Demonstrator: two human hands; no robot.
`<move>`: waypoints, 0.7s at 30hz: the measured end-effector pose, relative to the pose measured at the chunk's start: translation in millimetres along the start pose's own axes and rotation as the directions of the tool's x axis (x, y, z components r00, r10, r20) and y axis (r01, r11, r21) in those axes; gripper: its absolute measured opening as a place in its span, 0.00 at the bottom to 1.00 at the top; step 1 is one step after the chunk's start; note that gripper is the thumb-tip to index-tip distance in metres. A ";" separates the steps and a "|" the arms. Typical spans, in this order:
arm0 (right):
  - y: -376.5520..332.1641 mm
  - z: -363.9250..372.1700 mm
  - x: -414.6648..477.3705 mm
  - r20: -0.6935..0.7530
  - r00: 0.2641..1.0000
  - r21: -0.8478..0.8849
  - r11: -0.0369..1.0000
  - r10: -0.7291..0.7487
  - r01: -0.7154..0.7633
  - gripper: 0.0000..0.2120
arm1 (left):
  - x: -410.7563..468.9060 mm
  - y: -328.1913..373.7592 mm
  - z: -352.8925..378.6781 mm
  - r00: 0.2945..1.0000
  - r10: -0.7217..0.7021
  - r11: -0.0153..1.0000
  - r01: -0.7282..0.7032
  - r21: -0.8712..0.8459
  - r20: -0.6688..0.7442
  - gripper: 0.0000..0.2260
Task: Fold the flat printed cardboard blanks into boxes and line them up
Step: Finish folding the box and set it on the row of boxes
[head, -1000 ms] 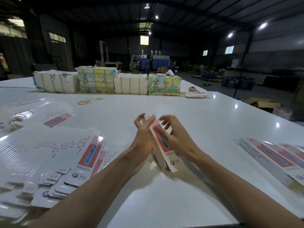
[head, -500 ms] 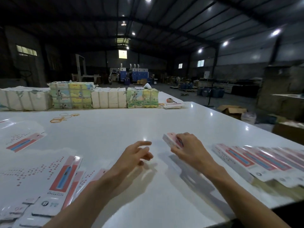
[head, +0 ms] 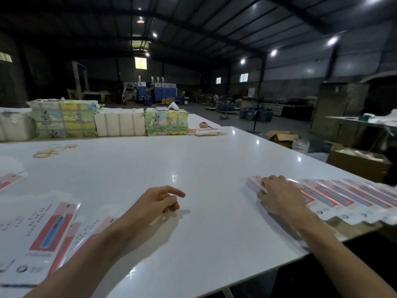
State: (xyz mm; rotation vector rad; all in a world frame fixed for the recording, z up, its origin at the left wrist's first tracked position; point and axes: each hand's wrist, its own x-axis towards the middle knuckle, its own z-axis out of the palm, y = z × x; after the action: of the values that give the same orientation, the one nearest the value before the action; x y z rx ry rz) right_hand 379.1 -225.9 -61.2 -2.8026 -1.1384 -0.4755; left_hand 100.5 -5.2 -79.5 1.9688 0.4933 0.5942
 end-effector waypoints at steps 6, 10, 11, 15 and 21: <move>-35.3 -13.9 15.8 -0.070 0.993 -0.006 0.996 -0.094 0.094 0.22 | -1.4 -0.2 -3.4 1.000 -0.007 1.000 0.006 0.021 0.022 0.13; -119.7 -27.9 36.4 -0.194 0.939 0.134 0.940 -0.284 0.312 0.17 | -3.9 0.0 -3.6 1.000 -0.013 1.000 0.013 0.000 -0.022 0.14; -142.2 -30.0 38.3 -0.218 0.924 0.192 0.915 -0.314 0.356 0.15 | -4.0 0.7 -4.9 0.999 -0.006 1.000 0.006 -0.002 -0.050 0.15; -203.9 -14.0 31.2 -0.240 0.905 0.384 0.822 -0.350 0.420 0.12 | -5.9 2.3 -12.9 0.986 -0.011 0.995 0.028 0.098 -0.164 0.16; -196.7 24.2 30.5 -0.166 0.918 0.473 0.788 -0.360 0.395 0.09 | -9.8 19.9 -45.1 0.959 -0.151 0.750 0.270 0.604 -0.241 0.10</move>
State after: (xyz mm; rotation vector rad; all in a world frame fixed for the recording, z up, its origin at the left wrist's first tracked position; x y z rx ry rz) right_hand 269.8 -59.2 -83.0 -2.1038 -1.5547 -0.2435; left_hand 67.6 12.0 -45.6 2.4518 1.1390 0.4939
